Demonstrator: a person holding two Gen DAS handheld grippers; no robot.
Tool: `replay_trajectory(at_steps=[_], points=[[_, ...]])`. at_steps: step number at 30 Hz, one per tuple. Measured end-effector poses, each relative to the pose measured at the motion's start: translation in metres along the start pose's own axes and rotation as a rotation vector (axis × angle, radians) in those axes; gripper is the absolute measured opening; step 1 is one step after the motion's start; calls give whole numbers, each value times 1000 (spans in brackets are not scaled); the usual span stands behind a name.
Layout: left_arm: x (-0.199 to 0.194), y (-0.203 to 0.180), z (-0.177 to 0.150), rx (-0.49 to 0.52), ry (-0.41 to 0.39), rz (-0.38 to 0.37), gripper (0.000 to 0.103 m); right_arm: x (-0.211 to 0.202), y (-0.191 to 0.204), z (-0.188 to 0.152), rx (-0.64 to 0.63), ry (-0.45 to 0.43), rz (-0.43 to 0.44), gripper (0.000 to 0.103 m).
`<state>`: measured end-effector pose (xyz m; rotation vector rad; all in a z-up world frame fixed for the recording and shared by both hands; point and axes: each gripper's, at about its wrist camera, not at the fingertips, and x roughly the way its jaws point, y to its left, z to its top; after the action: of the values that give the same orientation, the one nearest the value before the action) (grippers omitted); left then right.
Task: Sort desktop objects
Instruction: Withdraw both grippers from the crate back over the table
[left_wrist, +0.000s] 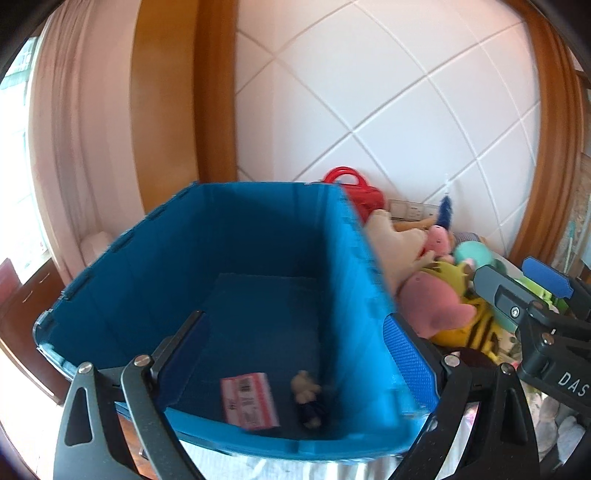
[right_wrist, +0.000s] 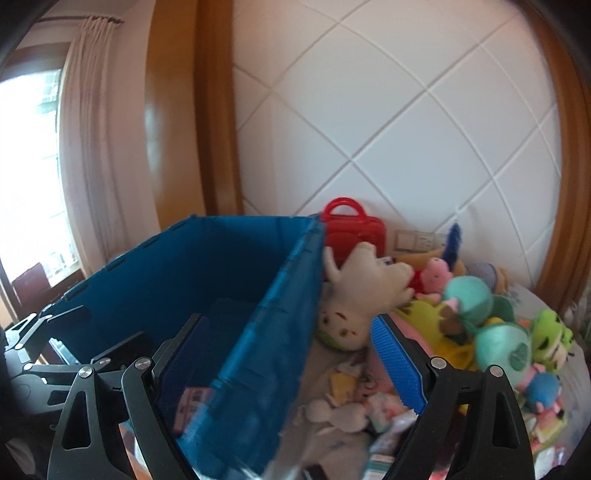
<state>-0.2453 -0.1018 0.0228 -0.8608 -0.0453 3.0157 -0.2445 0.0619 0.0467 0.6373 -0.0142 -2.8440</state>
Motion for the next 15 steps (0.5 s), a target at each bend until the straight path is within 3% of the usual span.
replay_trajectory(at_steps=[15], points=[[-23,-185,-46,56,61,-80,96,-85,-190,-59,75,37,-105,90]])
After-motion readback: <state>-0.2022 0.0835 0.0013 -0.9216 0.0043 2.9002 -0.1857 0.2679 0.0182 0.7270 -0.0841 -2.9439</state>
